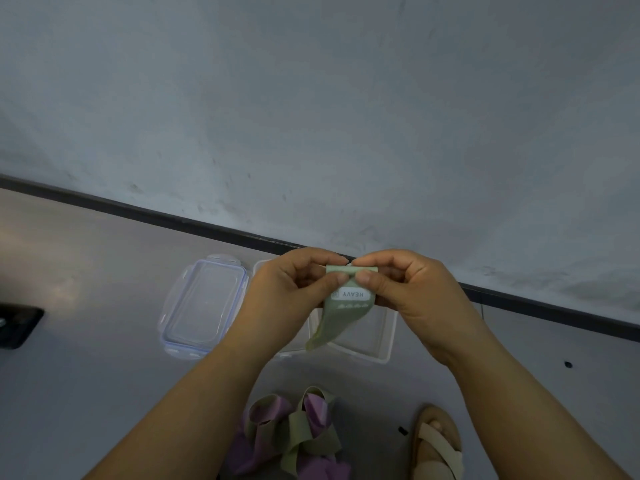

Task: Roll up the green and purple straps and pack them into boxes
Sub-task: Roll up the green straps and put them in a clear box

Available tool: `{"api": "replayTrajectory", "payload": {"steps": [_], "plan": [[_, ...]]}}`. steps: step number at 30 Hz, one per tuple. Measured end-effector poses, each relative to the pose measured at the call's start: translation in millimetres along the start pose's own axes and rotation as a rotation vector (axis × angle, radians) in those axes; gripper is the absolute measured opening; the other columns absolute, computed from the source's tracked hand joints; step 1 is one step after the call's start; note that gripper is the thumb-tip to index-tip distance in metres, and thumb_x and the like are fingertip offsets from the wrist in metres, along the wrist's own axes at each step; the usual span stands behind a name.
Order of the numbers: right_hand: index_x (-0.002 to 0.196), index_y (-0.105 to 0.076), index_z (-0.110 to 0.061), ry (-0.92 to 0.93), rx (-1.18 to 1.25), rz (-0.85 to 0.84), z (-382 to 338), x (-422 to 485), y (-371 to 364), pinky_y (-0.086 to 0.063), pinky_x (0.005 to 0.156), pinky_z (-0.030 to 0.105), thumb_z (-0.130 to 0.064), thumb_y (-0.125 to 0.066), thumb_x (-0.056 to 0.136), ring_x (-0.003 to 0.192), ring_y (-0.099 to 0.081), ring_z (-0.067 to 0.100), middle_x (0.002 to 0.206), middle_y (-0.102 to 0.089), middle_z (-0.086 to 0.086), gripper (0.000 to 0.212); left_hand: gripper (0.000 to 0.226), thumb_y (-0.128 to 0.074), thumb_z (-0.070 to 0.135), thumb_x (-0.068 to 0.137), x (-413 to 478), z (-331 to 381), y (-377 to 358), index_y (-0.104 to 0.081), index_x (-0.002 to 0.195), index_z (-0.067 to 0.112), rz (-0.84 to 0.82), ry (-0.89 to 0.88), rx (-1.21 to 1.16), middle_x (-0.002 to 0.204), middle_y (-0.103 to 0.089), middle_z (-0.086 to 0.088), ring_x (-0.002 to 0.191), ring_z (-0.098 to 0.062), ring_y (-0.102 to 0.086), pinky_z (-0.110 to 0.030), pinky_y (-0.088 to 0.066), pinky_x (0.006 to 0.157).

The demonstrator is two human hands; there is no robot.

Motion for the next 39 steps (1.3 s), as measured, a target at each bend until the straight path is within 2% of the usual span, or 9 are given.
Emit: {"api": "replayTrajectory", "payload": {"steps": [5,11,15,17,20,25,32,36,39], "plan": [[0.080,-0.070,-0.026,0.035,-0.009,0.027,-2.3,0.1,0.0,-0.058,0.075,0.026,-0.009,-0.069,0.076,0.083,-0.069,0.015,0.084,-0.073,-0.001,0.017,0.017,-0.066,0.003,0.079,-0.5,1.7,-2.3,-0.069,0.084,0.018,-0.038,0.002,-0.045,0.076,-0.072,0.003,0.077,-0.016,-0.068,-0.030,-0.057,0.073],[0.084,-0.071,-0.026,0.114,-0.166,0.047,-8.3,-2.4,0.4,-0.055,0.074,0.018,-0.012,-0.072,0.076,0.080,-0.067,0.009,0.083,-0.072,-0.007,0.017,0.015,-0.072,0.034,0.059,-0.1,-1.0,0.1,-0.073,0.074,0.030,0.011,0.009,-0.025,0.078,-0.071,-0.011,0.080,-0.032,-0.066,-0.044,-0.057,0.077],[0.085,-0.069,-0.029,0.127,-0.165,0.034,-9.0,-3.0,-0.8,-0.056,0.077,0.022,-0.014,-0.072,0.075,0.083,-0.067,0.011,0.086,-0.071,-0.006,0.018,0.017,-0.071,0.027,0.060,1.0,-0.8,0.8,-0.070,0.077,0.027,0.017,0.007,-0.042,0.075,-0.073,0.002,0.076,-0.018,-0.069,-0.030,-0.058,0.072],[0.090,-0.067,-0.032,0.094,-0.112,0.014,-6.5,-2.5,-2.0,-0.056,0.079,0.025,-0.026,-0.073,0.071,0.085,-0.067,0.011,0.089,-0.071,-0.005,0.021,0.018,-0.072,0.021,0.063,1.4,-0.2,1.4,-0.069,0.081,0.023,0.025,0.009,-0.037,0.073,-0.073,0.007,0.072,-0.010,-0.069,-0.021,-0.056,0.068],[0.093,-0.065,-0.034,0.040,-0.111,0.015,-1.0,-0.3,-1.4,-0.056,0.082,0.028,-0.039,-0.065,0.072,0.086,-0.067,0.006,0.090,-0.070,-0.007,0.022,0.016,-0.073,0.012,0.070,2.1,-0.3,4.0,-0.069,0.082,0.022,0.056,0.011,-0.007,0.076,-0.072,0.003,0.074,-0.015,-0.068,-0.022,-0.056,0.070],[0.086,-0.068,-0.031,0.075,-0.170,0.012,-4.1,-0.1,-2.9,-0.055,0.075,0.019,-0.028,-0.063,0.081,0.080,-0.066,0.003,0.083,-0.071,-0.013,0.008,0.018,-0.073,0.008,0.072,2.1,2.9,4.3,-0.069,0.082,0.023,0.054,-0.018,0.006,0.086,-0.073,-0.008,0.084,-0.028,-0.068,-0.029,-0.058,0.076],[0.083,-0.068,-0.024,0.067,-0.023,0.027,-3.9,-0.1,-0.6,-0.052,0.063,0.013,-0.011,-0.067,0.079,0.072,-0.067,0.003,0.075,-0.071,-0.007,0.014,0.027,-0.073,0.004,0.072,1.5,3.9,1.6,-0.068,0.088,0.026,0.021,-0.026,-0.040,0.090,-0.072,-0.004,0.086,-0.022,-0.069,-0.027,-0.057,0.078],[0.082,-0.068,-0.023,0.086,-0.002,0.023,-5.9,-1.1,1.6,-0.052,0.064,0.013,-0.006,-0.067,0.077,0.071,-0.066,0.001,0.071,-0.070,-0.014,0.018,0.025,-0.074,0.032,0.062,0.3,0.5,-2.3,-0.071,0.086,0.026,-0.018,0.014,-0.049,0.086,-0.074,-0.001,0.086,-0.020,-0.069,-0.031,-0.057,0.079],[0.081,-0.068,-0.023,0.095,-0.014,0.023,-7.1,-0.7,1.2,-0.052,0.065,0.013,-0.003,-0.068,0.076,0.068,-0.064,0.001,0.066,-0.067,-0.016,0.021,0.023,-0.068,0.032,0.063,1.0,0.0,-2.7,-0.071,0.084,0.024,-0.027,0.021,-0.045,0.081,-0.074,0.002,0.079,-0.014,-0.070,-0.028,-0.058,0.074]]}}
Point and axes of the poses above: each hand's wrist, its own x-axis towards the middle knuckle, its own y-axis out of the back of the hand, z = x × y, the point moved 8 cm from there along x, towards the middle knuckle
